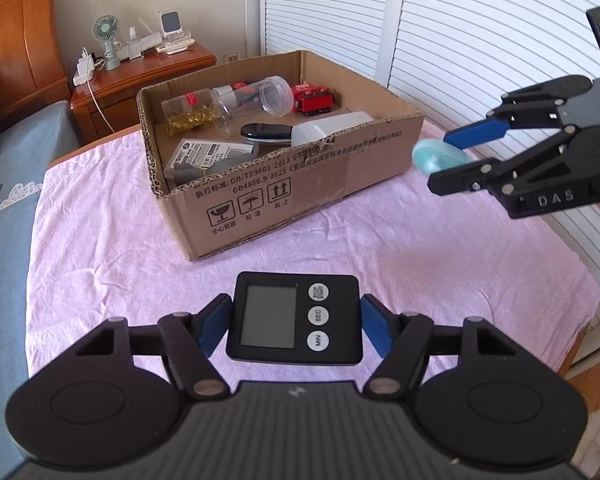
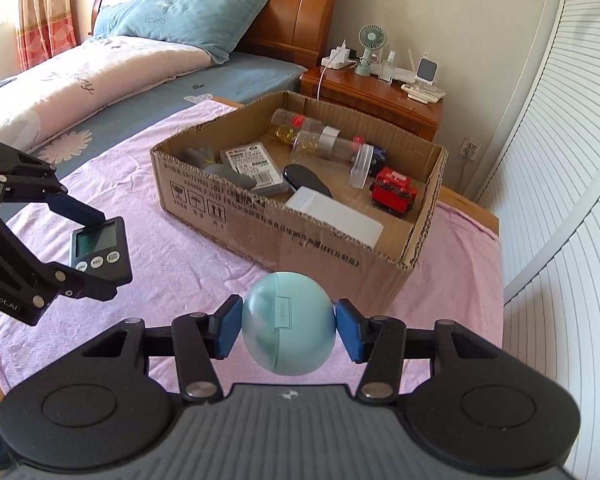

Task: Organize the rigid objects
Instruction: 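Carry the teal case into the box and open the right tool while the left tool holds the timer, then lower the black timer into the box and open the left tool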

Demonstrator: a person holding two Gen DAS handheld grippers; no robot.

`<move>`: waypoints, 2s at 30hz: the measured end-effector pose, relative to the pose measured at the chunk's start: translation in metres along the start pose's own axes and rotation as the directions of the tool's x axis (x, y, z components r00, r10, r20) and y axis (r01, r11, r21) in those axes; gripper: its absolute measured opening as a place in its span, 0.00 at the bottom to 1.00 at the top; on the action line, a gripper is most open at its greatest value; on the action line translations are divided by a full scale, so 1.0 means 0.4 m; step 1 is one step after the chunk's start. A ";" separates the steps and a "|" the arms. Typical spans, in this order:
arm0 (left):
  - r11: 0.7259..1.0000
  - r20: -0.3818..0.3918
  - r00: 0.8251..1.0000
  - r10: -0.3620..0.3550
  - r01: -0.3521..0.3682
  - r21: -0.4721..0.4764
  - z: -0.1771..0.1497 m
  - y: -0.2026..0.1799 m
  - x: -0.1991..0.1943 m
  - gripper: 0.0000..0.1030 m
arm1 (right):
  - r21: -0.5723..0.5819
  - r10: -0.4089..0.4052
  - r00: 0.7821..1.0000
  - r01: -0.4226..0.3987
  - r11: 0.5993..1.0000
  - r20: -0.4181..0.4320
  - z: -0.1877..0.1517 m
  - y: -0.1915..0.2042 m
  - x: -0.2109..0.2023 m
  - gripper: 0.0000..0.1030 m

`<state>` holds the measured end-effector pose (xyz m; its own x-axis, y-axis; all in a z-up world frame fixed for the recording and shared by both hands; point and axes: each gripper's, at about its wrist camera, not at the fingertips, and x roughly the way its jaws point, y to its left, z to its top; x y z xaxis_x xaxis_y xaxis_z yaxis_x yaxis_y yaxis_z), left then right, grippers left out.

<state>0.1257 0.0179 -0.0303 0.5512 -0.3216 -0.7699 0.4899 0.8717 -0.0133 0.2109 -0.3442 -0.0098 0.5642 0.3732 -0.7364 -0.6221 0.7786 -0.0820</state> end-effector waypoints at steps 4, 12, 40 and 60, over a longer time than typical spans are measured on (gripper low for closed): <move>1.000 0.025 1.000 -0.001 0.001 0.001 0.003 0.005 -0.028 0.67 | -0.003 -0.030 0.999 0.030 1.000 0.044 0.056 -0.023 -0.008 0.55; 1.000 0.048 0.999 0.010 -0.010 -0.009 -0.007 0.012 -0.048 0.67 | 0.076 -0.084 0.996 0.082 0.994 0.020 0.175 -0.105 0.114 0.55; 0.996 0.124 0.989 0.080 -0.085 0.038 0.197 0.037 -0.032 0.67 | 0.312 -0.117 0.987 0.145 0.939 -0.107 0.156 -0.154 0.138 1.00; 0.970 0.142 0.960 0.243 -0.236 -0.067 0.315 0.121 0.130 0.93 | 0.298 -0.166 0.979 0.195 0.935 -0.118 0.099 -0.085 0.083 1.00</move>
<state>0.2631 -0.0033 0.0094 0.7441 -0.1493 -0.6512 0.3000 0.9456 0.1261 0.2722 -0.3381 -0.0048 0.5914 0.1764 -0.7869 -0.3102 0.9504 -0.0201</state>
